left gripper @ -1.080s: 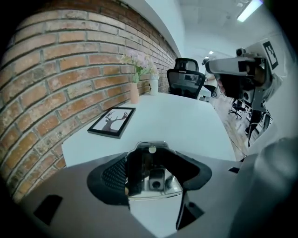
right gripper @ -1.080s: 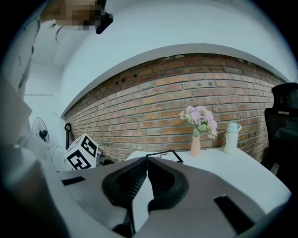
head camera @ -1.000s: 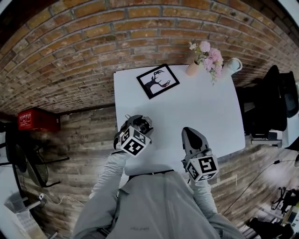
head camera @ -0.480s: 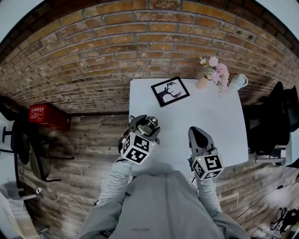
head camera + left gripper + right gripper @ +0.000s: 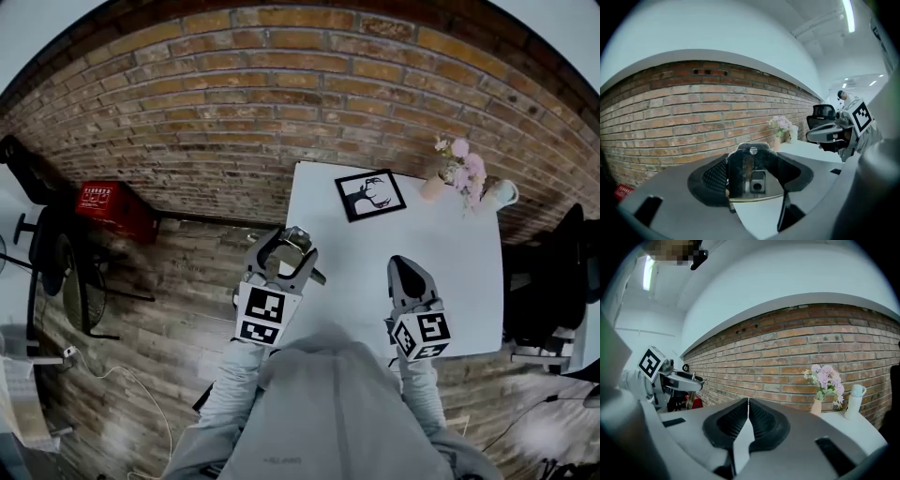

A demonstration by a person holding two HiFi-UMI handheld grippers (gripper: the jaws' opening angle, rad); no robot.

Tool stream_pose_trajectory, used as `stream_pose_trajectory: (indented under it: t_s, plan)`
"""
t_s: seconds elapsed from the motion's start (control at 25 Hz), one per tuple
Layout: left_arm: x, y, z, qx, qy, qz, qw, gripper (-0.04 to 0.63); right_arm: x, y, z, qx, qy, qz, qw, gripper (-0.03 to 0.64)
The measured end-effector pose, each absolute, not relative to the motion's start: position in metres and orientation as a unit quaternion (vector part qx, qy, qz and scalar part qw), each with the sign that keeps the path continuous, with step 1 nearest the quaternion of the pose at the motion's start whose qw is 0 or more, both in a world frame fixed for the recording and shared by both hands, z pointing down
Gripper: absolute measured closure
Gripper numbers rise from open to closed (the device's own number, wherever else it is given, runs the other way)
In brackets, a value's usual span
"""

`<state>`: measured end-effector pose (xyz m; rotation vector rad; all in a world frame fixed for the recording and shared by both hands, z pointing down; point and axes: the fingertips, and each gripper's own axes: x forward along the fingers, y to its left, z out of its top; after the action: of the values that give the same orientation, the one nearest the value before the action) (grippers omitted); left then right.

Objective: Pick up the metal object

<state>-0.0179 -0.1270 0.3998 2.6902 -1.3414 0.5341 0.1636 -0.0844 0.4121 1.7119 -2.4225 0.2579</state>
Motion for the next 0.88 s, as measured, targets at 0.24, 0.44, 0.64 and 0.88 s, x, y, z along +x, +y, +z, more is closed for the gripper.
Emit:
stream_pose_trajectory:
  t_s: [0.24,0.44,0.64,0.88]
  plan:
    - [-0.055,-0.117,0.391,0.862,-0.485,0.132,0.064,0.288,0.152,-0.092,0.409,0.560,-0.821,0.076,0.088,0.591]
    - [-0.072,-0.110,0.393,0.851,-0.506,0.122,0.073,0.288,0.148,-0.097,0.405,0.556,-0.823,0.068,0.093,0.592]
    - [-0.076,-0.110,0.404,0.849,-0.506,0.125,0.086,0.288,0.151,-0.100,0.406,0.560,-0.820,0.067,0.093,0.592]
    - [-0.073,-0.114,0.412,0.852,-0.497,0.134,0.090,0.288,0.156,-0.099,0.407,0.566,-0.816,0.066,0.100,0.592]
